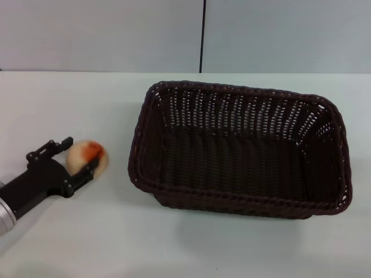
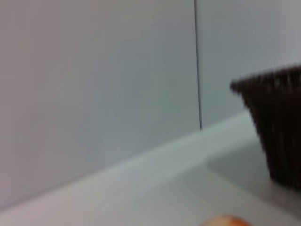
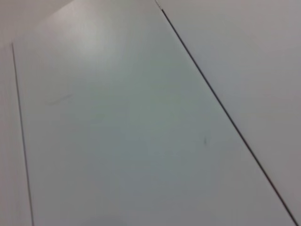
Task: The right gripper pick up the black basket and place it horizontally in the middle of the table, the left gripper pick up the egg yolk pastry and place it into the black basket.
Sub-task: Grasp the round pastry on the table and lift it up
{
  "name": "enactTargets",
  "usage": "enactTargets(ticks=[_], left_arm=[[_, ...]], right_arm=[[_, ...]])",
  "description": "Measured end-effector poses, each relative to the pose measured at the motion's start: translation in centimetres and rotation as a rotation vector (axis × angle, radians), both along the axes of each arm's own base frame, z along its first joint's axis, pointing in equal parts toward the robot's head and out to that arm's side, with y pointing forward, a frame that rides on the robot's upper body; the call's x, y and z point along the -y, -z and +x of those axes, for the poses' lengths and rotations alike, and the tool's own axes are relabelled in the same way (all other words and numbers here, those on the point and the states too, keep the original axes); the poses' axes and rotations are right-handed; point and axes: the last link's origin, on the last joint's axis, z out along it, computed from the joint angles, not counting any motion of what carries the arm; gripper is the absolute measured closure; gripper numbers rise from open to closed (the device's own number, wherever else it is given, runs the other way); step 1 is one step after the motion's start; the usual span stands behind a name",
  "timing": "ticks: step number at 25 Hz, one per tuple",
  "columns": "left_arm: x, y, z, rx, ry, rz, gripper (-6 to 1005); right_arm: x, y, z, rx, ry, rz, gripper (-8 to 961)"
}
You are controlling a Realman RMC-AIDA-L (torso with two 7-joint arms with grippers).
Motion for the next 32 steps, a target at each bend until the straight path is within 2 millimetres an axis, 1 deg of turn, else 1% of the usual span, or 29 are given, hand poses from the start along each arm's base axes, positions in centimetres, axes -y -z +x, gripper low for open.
enactTargets(ticks=[3,4,5,7,10,14,15,19,20,24,27,32], left_arm=[[0.0,0.0,0.0,0.000,0.000,0.000,248],[0.1,-0.3,0.2,0.012,0.014,0.022,249],[0.5,-0.8,0.5,0.035,0.043,0.065,268],[0.5,-0.8,0.5,0.035,0.043,0.065,306],[0.9,-1.6,0.4,0.065,0.043,0.105,363],[1.0,-1.5,0.3,0.056,0.037,0.096,439],[1.1,-1.5,0.3,0.058,0.039,0.094,643],[1.4,-1.7,0.5,0.083,0.047,0.104,811],[1.6,-2.1,0.5,0.121,0.034,0.137,853],[1.6,-2.3,0.4,0.159,0.010,0.150,799],[1.5,-1.9,0.3,0.152,-0.005,0.107,759],[1.6,-1.2,0.5,0.145,0.007,0.063,643]], right_arm=[[0.0,-0.2,0.1,-0.001,0.008,0.008,142],[-0.1,-0.2,0.2,-0.002,0.012,0.011,142],[-0.1,-0.2,0.2,-0.003,0.016,0.013,142],[-0.1,-0.2,0.3,-0.006,0.019,0.011,142],[-0.1,-0.1,0.3,-0.009,0.021,0.008,142],[-0.1,0.0,0.3,-0.011,0.022,0.005,142],[-0.2,0.0,0.3,-0.013,0.023,0.003,142],[-0.5,0.1,0.2,-0.015,0.019,-0.001,142],[-0.7,0.1,0.1,-0.015,0.016,-0.003,142],[-0.9,0.3,0.1,-0.014,0.017,-0.013,142],[-1.0,0.4,0.1,-0.014,0.021,-0.019,142],[-1.2,0.4,0.1,-0.014,0.020,-0.025,142]])
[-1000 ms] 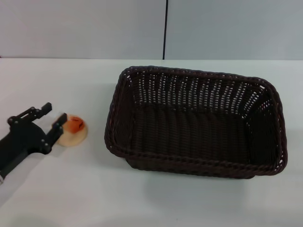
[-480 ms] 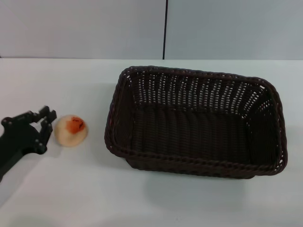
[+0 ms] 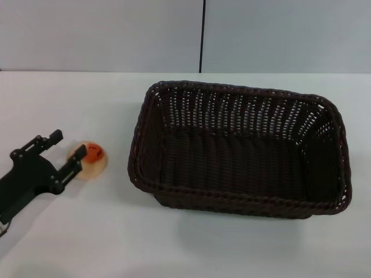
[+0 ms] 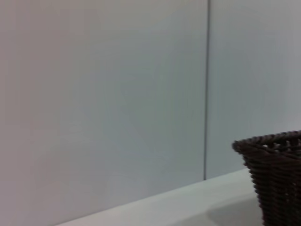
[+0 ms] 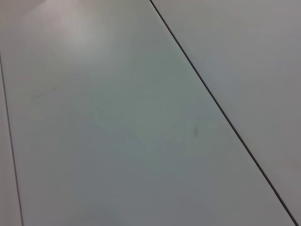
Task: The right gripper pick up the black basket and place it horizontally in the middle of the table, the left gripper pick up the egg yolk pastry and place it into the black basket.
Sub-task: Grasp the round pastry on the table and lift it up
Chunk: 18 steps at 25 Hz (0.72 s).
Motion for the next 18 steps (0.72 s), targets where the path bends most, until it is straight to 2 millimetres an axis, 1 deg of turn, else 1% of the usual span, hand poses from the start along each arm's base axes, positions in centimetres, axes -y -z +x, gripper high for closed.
enactTargets(ticks=[5,11,13,18], left_arm=[[0.0,0.5,0.0,-0.016,0.004,-0.029,527],[-0.7,1.1,-0.3,-0.059,-0.021,-0.050,310],[-1.1,1.4,-0.3,-0.081,-0.025,-0.068,186],[-1.1,1.7,-0.2,-0.105,-0.009,-0.079,211]], right_arm=[[-0.2,0.1,-0.1,0.001,-0.004,-0.005,142],[-0.3,0.1,-0.2,-0.007,-0.011,-0.013,142],[-0.3,0.1,-0.2,-0.014,-0.013,-0.018,142],[-0.1,0.1,0.0,-0.017,-0.007,-0.020,142]])
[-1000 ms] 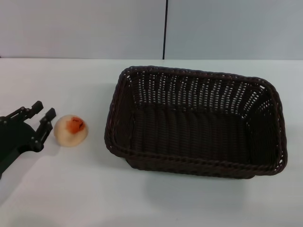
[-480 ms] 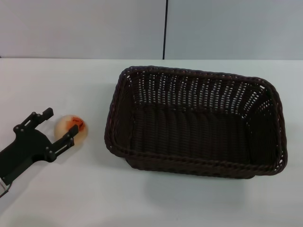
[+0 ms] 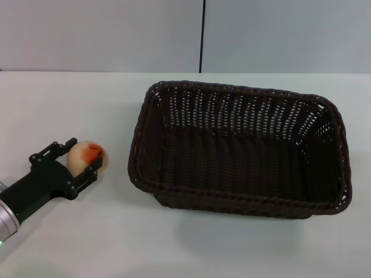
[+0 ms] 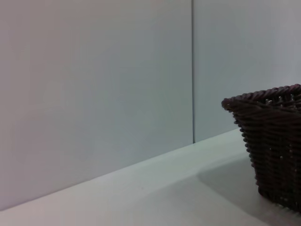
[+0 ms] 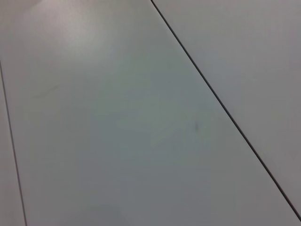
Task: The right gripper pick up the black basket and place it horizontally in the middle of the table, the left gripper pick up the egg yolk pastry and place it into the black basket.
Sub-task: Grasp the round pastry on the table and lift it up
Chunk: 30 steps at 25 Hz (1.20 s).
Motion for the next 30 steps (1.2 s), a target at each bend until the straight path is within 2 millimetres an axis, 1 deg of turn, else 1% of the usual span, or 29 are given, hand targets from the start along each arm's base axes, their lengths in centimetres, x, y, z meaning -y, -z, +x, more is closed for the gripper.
enactTargets(ticks=[5,12,14,15,16,17,18,19,20,21,22,23,24,25,26,27,28,29,30], left_arm=[[0.4,0.3,0.0,-0.033,0.028,0.018,394],[0.5,0.3,0.1,-0.028,0.030,0.024,620],[0.5,0.1,0.3,-0.009,0.037,0.039,633],[0.4,-0.5,0.8,0.034,0.054,0.070,640],[0.4,-0.5,0.8,0.034,0.054,0.070,646],[0.4,-1.5,1.6,0.107,0.086,0.115,653],[0.4,-1.5,1.6,0.107,0.086,0.115,660],[0.4,-2.1,2.1,0.149,0.107,0.138,666],[0.5,-2.9,3.3,0.225,0.175,0.163,673],[0.5,-2.9,3.3,0.225,0.175,0.163,679],[0.3,-3.3,4.9,0.284,0.259,0.158,686],[0.3,-3.3,4.9,0.284,0.259,0.158,701],[0.2,-3.2,5.7,0.313,0.298,0.145,716],[-0.2,-2.8,7.1,0.359,0.352,0.097,731],[-0.2,-2.8,7.1,0.359,0.352,0.097,741],[-0.5,-2.4,7.9,0.379,0.377,0.063,751],[-0.5,-2.4,7.9,0.379,0.377,0.063,762],[-0.7,-1.7,8.8,0.396,0.404,0.017,772],[-1.1,-0.5,9.9,0.402,0.432,-0.052,782]], right_arm=[[0.1,0.2,0.1,-0.005,0.008,-0.006,142],[0.0,0.2,0.1,-0.006,0.006,-0.007,142],[-0.1,0.2,0.0,-0.006,0.005,-0.008,142],[-0.1,0.2,0.0,-0.006,0.005,-0.007,142],[-0.1,0.2,0.0,-0.006,0.005,-0.007,142],[-0.1,0.1,0.1,-0.006,0.006,-0.004,142],[-0.1,0.1,0.1,-0.006,0.006,-0.004,142],[-0.1,0.1,0.1,-0.007,0.006,-0.003,142],[0.0,0.1,0.1,-0.007,0.006,0.000,142],[0.0,0.1,0.1,-0.007,0.006,0.000,142],[-0.1,0.1,0.0,-0.007,0.004,0.001,142],[-0.1,0.1,0.0,-0.007,0.003,0.001,142],[-0.1,0.1,0.0,-0.007,0.001,0.002,142],[0.0,0.0,-0.1,-0.007,-0.002,0.005,142],[0.0,0.0,-0.1,-0.007,-0.002,0.005,142],[0.0,0.0,0.0,-0.009,-0.002,0.008,142],[0.0,0.0,0.0,-0.009,-0.002,0.008,142],[0.0,0.0,0.0,-0.009,-0.001,0.009,142],[0.0,0.0,0.0,-0.009,-0.001,0.010,142]])
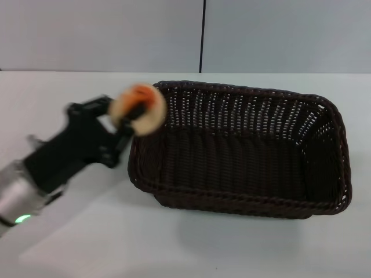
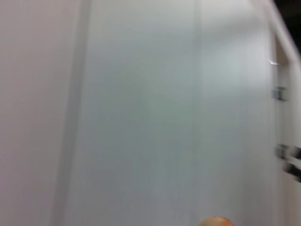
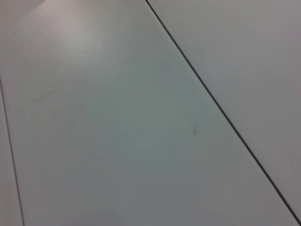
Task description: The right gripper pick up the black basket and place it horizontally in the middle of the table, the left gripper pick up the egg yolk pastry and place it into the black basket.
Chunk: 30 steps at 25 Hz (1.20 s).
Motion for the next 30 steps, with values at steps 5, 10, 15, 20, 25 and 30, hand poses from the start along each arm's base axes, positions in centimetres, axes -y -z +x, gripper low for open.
enactTargets(ticks=[5,10,15,20,25,30], left_arm=[[-1.0,3.0,1.8,-0.049,0.017,-0.121,809],[-1.4,3.2,1.7,-0.048,-0.020,-0.106,661],[-1.5,2.3,0.2,-0.054,-0.085,-0.054,532],[-0.8,-0.2,-3.2,-0.004,-0.272,0.116,418],[1.3,-3.1,-6.9,0.075,-0.501,0.365,275],[3.2,-4.5,-9.0,0.120,-0.639,0.496,180]], right_arm=[[-0.1,0.1,0.0,0.001,-0.001,-0.007,142],[-0.1,0.1,0.0,0.004,0.001,-0.007,142],[-0.2,0.0,0.1,0.008,0.009,0.002,142],[-0.4,0.0,0.0,0.064,0.029,0.041,142],[-1.4,0.6,-0.2,0.103,0.065,0.070,142],[-2.8,1.1,-0.7,0.103,0.078,0.075,142]])
